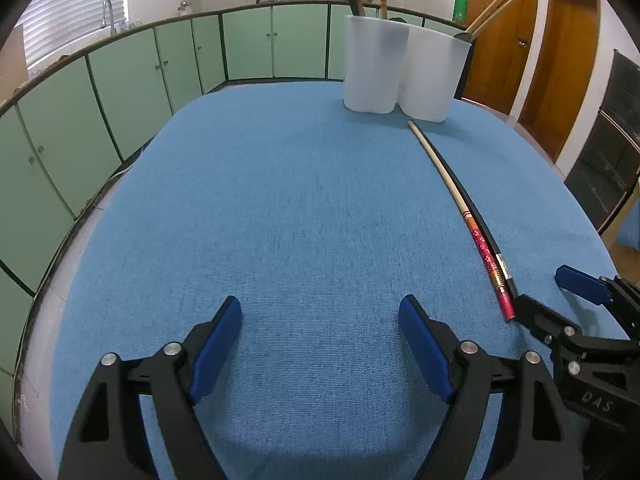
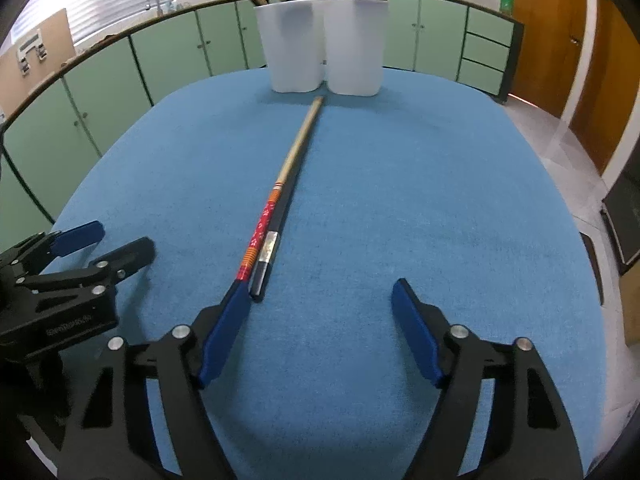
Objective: Organize utensils
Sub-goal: 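Move both open tools back over the last two chopsticks, then grasp the black chopstick by its tip with the right tool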
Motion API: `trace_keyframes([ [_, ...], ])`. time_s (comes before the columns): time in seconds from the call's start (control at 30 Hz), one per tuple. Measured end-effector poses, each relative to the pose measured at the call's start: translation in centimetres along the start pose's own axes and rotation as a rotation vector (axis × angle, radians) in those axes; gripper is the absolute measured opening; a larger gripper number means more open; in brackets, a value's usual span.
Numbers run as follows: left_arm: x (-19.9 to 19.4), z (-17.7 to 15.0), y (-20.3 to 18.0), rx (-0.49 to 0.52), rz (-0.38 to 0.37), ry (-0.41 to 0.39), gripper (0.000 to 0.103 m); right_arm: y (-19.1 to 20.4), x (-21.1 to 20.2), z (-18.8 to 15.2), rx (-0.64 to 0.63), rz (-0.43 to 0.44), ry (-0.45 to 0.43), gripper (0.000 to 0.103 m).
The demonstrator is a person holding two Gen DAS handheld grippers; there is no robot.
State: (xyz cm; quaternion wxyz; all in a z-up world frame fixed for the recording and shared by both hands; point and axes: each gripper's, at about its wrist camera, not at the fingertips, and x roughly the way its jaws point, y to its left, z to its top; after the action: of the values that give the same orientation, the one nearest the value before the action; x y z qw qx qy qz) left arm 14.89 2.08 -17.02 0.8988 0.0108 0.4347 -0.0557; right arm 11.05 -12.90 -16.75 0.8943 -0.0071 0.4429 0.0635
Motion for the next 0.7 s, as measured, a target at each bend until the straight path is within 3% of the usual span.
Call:
trace_keyframes([
  [0.17, 0.0, 0.0, 0.0, -0.002, -0.001, 0.0, 0.08, -0.8, -0.4, -0.1, 0.023, -0.013, -0.014, 0.065],
  [0.23, 0.0, 0.0, 0.0, 0.0, 0.001, 0.0, 0.08, -0.9, -0.5, -0.2, 0.028, 0.028, -0.017, 0.05],
  [0.4, 0.0, 0.0, 0.0, 0.0, 0.0, -0.001, 0.08, -0.6, -0.3, 0.0, 0.019, 0.068, -0.018, 0.035],
  [0.6, 0.0, 0.0, -0.2, 0.008, 0.007, 0.002, 0.081, 0.2, 0.4, 0.4, -0.004, 0.037, -0.013, 0.037],
  [0.7, 0.0, 0.0, -0.2, 0.007, 0.005, 0.002, 0.081, 1.0, 0.3, 0.2, -0.037, 0.065, -0.014, 0.037],
])
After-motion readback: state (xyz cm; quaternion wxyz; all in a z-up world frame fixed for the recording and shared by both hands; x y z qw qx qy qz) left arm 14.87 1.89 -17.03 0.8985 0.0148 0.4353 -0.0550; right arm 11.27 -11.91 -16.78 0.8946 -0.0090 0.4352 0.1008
